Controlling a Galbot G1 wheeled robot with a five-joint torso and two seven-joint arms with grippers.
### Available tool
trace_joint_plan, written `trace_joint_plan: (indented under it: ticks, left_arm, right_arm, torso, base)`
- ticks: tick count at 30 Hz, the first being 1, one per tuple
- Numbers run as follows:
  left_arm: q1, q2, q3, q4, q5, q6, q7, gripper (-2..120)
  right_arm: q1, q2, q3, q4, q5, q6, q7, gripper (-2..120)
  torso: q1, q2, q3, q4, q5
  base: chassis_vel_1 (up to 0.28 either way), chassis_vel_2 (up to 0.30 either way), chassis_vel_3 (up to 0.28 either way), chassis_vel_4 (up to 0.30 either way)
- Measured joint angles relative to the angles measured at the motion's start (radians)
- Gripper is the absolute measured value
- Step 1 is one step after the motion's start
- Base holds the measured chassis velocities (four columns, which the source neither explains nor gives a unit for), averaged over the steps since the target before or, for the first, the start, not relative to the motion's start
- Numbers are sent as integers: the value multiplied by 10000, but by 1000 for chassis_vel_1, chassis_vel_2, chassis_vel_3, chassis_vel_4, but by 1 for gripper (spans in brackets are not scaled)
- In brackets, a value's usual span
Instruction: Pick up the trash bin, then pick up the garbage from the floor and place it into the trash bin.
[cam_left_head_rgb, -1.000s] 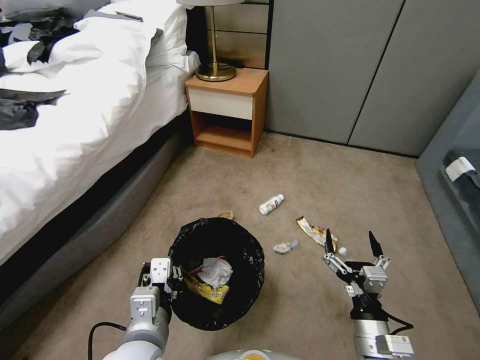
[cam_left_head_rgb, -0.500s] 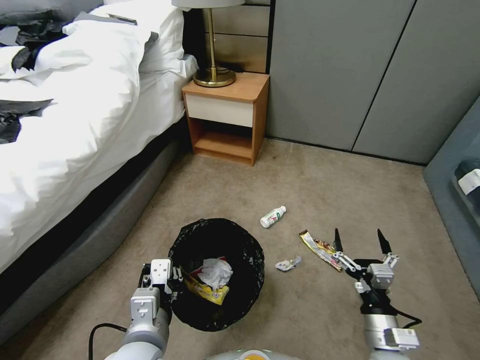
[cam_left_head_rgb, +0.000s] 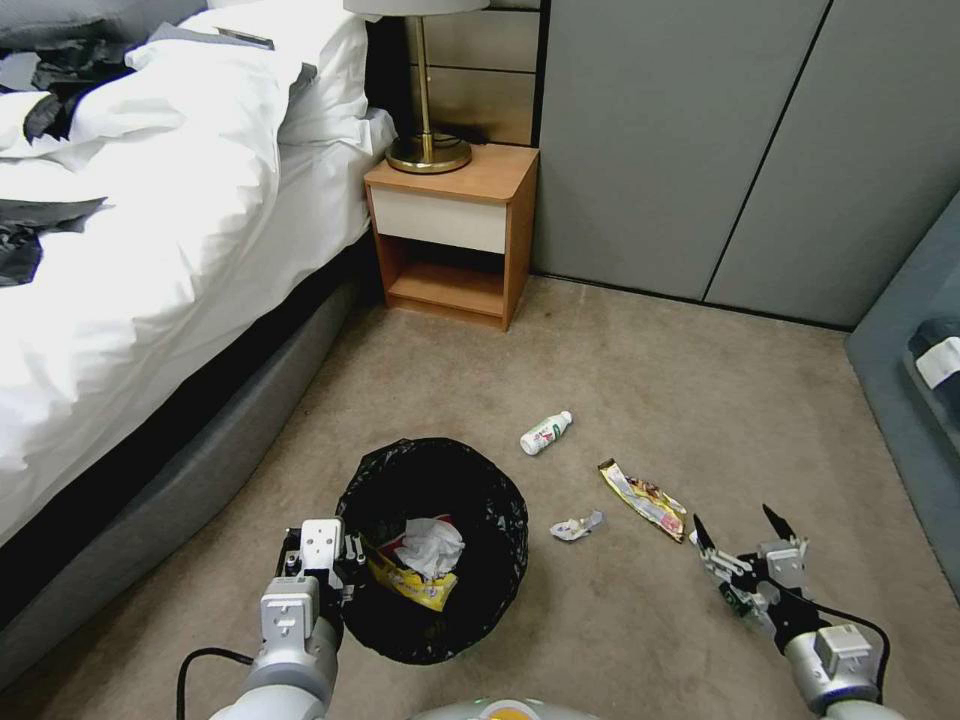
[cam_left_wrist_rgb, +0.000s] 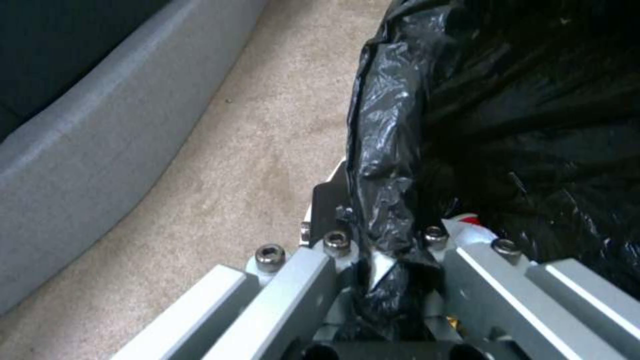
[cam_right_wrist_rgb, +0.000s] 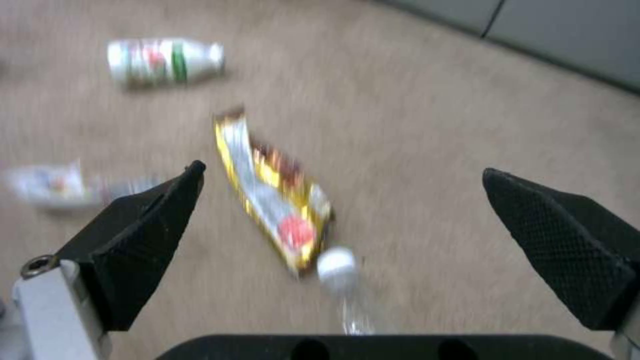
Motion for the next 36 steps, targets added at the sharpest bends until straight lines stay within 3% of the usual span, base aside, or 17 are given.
trace_joint_plan:
  ticks: [6,10,11,14,17,22,28,36]
  left_arm:
    - [36,48,-54,-20,-21,-16,-17,1]
    - [33,52,-50,-23,-22,-17,-41,1]
    - [28,53,-43,-23,-16,-17,-57,1]
    - [27,52,-2,-24,-7,-17,-58,1]
    - [79,61,25,-24,30,-17,-59,1]
    - [140,47,21,-65,58,-28,-60,1]
    - [182,32,19,-102,87,-42,-67,1]
    - [263,30,40,-146,121,-96,-75,1]
  right_arm:
    - [899,-301,281,-1772,-174,182,-2152,100]
    - [1314,-303,312,-2564,-267,422,-2729,100]
    - [1672,-302,315,-3276,-430,617,-3046,100]
    - [2050,-317,280,-4049,-559,905,-3194,100]
    - [2985,-427,131,-5889,-902,1353,-3364,100]
    - [3671,-329,74,-6961,-1248,1449,-3331,100]
    - [4138,-126,-26,-7720,-1402,1619,-2996,100]
    - [4584,-14,-100,-8330,-1491,1762,-2712,82]
  torso:
    - [1,0,0,-2,-4]
    - [0,0,0,0,-2]
    - [0,0,0,-2,-1]
    - [0,0,-1,3,-4]
    - [0,0,0,-2,-3]
    - [0,0,0,-3,-17]
    - [0,1,-2,-7,-25]
    - [-1,3,-3,-1,-16]
  base:
    - [0,0,0,0]
    - [0,0,0,0]
    - [0,0,0,0]
    - [0,0,0,0]
    - [0,0,0,0]
    - [0,0,0,0]
    - [0,0,0,0]
    - [0,0,0,0]
